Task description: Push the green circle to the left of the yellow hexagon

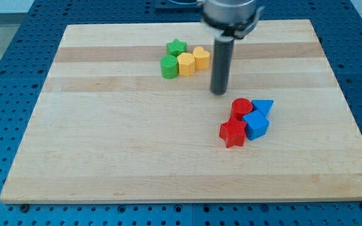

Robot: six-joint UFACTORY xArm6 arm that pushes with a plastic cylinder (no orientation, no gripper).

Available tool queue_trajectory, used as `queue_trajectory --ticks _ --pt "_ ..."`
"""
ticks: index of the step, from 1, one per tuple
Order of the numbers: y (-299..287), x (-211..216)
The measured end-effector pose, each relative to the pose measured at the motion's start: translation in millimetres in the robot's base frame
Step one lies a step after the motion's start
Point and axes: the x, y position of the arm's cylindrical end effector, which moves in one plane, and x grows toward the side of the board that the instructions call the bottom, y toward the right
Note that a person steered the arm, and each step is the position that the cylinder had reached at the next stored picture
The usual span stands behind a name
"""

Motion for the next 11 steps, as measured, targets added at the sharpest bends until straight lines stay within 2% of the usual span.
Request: queue_trajectory --ticks 1,2,3,4,6,11 --pt "-18.3 8.9" --pt "-81.6 47.1" --pt "-112.5 47.6" --pt "-176.7 37.7" --pt "-176.7 -18.0" --pt "-101.3 -71.9"
